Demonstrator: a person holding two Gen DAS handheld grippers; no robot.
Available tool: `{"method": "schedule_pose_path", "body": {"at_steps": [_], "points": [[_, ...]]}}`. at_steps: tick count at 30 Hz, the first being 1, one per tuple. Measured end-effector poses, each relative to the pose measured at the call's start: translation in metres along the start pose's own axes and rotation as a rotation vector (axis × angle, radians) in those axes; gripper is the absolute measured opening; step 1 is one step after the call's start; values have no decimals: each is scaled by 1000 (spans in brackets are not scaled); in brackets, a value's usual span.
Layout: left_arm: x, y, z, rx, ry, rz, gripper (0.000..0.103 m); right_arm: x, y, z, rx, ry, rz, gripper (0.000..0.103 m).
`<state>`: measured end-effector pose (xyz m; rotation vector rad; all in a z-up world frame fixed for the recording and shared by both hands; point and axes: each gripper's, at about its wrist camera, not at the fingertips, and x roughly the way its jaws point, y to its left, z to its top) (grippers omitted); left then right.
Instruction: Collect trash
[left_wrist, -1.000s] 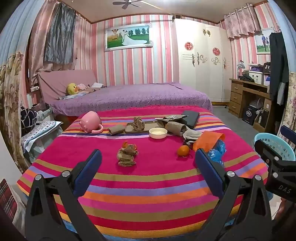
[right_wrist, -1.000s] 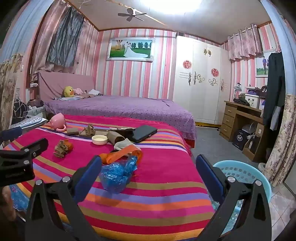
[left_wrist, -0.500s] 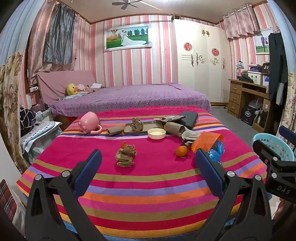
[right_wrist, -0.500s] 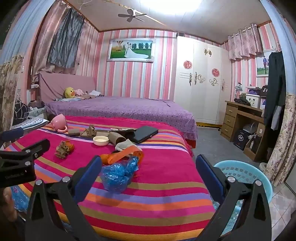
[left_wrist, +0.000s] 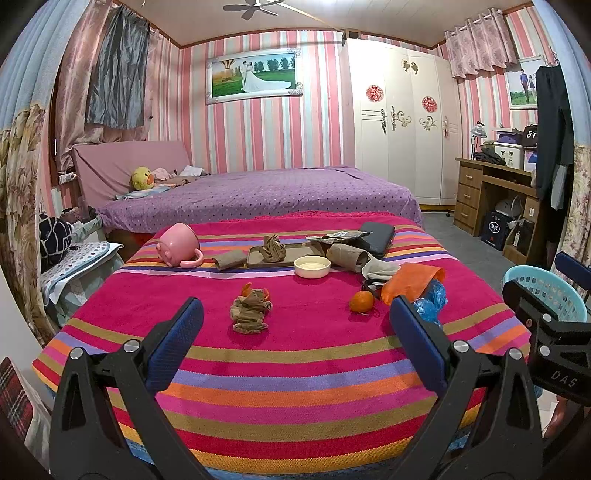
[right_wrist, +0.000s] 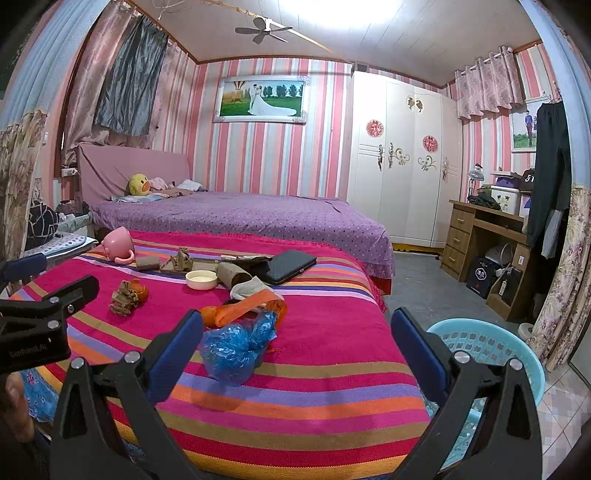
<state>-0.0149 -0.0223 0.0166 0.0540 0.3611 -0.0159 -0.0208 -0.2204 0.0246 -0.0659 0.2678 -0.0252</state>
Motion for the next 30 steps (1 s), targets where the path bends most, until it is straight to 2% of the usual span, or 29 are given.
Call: {"method": "schedule_pose_path", "body": {"at_steps": [30], "points": [[-2,0,1,-2,-2,-1,98,4,1,-2,2,-2,-1,99]]}}
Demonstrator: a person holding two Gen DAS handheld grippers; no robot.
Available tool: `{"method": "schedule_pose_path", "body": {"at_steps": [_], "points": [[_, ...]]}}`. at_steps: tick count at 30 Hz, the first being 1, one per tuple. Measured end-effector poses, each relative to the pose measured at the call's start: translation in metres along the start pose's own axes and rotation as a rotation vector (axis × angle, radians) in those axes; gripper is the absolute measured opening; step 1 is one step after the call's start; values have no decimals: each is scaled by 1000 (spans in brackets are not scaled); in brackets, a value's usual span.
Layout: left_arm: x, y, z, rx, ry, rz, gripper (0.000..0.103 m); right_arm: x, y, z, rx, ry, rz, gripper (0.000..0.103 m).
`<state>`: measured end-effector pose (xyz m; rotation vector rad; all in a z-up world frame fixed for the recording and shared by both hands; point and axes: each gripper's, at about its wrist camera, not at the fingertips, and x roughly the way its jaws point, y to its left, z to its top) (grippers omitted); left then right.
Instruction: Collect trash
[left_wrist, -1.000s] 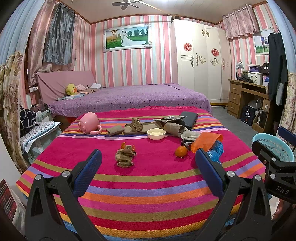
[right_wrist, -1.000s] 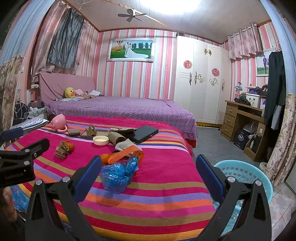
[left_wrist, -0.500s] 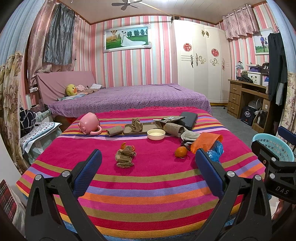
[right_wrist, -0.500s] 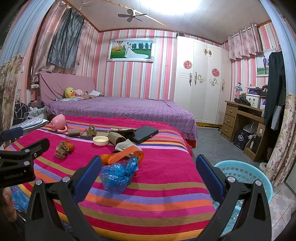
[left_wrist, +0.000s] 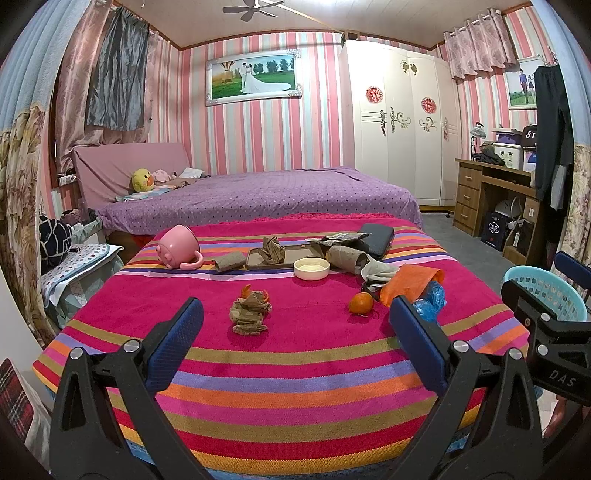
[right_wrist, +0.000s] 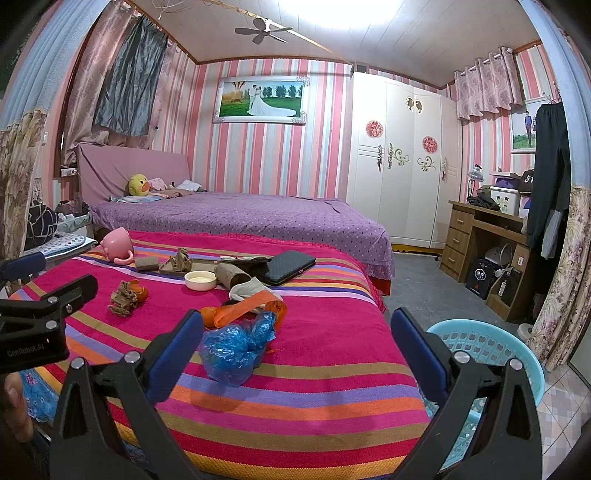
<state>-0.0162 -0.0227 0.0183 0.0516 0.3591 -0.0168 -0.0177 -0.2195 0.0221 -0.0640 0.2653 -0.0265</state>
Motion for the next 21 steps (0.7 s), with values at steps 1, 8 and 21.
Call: {"method": "schedule_pose_path", "body": {"at_steps": [1,8,21], "points": [[1,1,0,0,0,-1,98,-1,0,0,0,0,1,99],[-3,-2,1,0,-1,-2,98,-1,0,-1,1,-3,0,99],[-3,-2,1,0,-2,-1,98,1,-1,0,4,-1,1,99]]}}
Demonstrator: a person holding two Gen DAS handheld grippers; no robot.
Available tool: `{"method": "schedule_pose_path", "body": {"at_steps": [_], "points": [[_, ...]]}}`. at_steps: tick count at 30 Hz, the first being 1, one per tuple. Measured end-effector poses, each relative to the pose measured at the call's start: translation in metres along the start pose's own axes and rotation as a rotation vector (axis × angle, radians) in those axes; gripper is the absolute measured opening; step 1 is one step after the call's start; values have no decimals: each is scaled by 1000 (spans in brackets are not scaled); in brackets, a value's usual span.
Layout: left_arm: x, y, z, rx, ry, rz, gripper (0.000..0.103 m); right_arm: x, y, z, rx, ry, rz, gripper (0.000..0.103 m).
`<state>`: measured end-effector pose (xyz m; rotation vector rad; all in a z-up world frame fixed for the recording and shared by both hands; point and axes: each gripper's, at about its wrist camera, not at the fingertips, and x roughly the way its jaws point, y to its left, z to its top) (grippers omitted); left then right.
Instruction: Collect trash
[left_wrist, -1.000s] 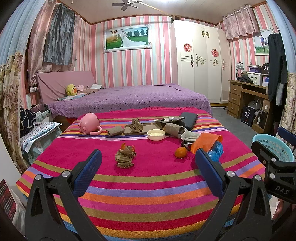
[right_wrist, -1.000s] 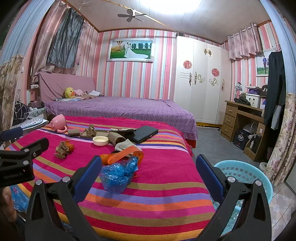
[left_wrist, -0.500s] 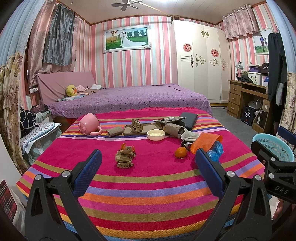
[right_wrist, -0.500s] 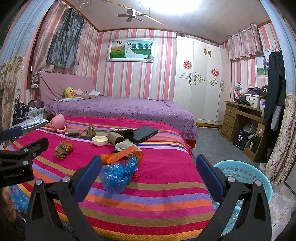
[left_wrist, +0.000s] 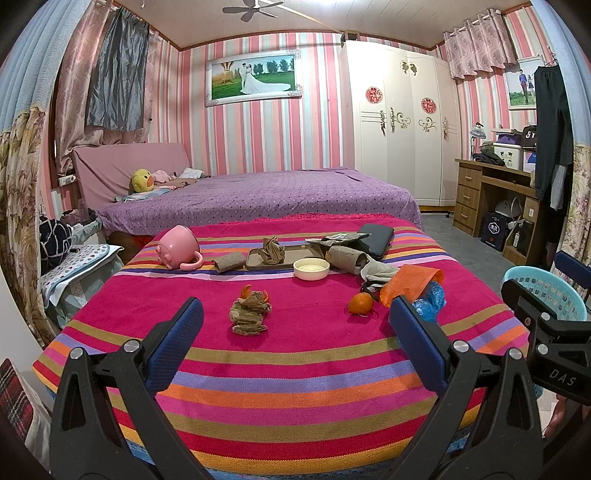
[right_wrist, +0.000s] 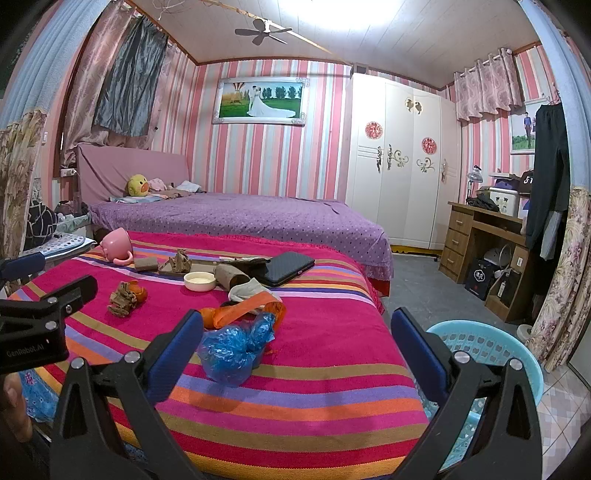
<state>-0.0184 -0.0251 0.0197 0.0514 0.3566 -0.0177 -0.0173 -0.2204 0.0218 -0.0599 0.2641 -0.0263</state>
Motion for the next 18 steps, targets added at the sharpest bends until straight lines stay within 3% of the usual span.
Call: {"method": "schedule_pose_path", "body": {"at_steps": [18], "points": [[3,2,-2,0,-1,1,98,1,-2,0,1,6,-1,99]]}}
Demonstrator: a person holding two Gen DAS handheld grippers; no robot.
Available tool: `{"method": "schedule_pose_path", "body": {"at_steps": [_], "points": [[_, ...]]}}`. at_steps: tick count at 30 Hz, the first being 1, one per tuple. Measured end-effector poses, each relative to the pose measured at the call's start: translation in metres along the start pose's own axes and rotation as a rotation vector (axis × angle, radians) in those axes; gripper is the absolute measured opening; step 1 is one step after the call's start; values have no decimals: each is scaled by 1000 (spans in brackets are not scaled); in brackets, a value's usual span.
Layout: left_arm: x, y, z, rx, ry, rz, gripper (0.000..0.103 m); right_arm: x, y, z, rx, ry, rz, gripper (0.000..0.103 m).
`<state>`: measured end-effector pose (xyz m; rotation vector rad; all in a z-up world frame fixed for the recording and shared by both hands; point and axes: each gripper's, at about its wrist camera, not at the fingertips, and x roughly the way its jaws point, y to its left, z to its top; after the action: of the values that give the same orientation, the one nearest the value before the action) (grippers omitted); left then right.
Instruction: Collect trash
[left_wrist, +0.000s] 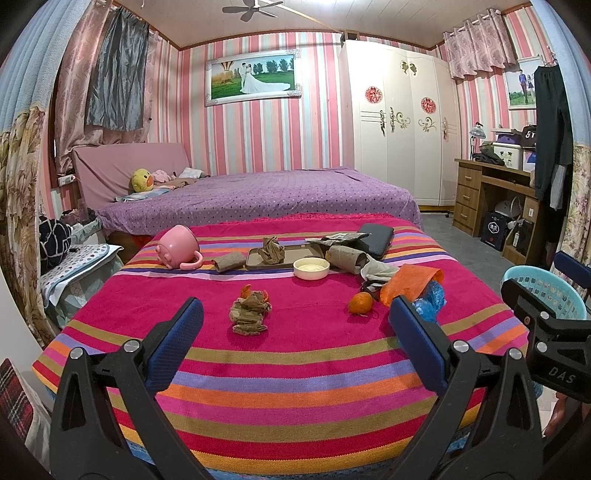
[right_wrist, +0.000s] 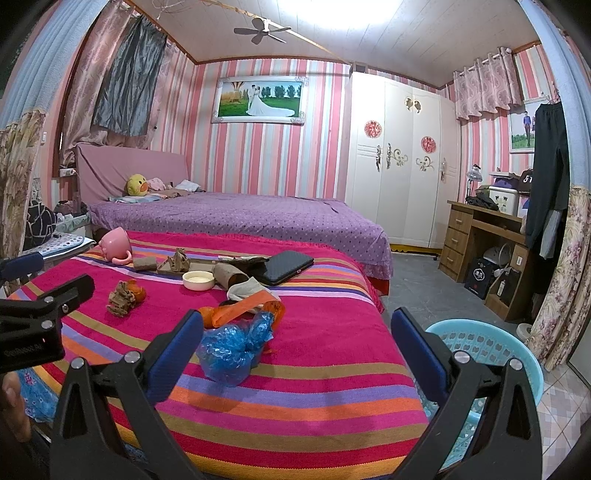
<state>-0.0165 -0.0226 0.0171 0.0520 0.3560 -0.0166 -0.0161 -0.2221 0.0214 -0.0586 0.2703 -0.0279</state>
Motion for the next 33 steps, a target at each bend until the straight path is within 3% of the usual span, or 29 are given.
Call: {"method": "schedule_pose_path", "body": {"at_steps": [25,33], "points": [[21,31,4,-22,27,20,98,14,1,-2,2,10,10,99],[50,52,-3,-15,93,30,98,41,10,-7,20,86,48,99]]}}
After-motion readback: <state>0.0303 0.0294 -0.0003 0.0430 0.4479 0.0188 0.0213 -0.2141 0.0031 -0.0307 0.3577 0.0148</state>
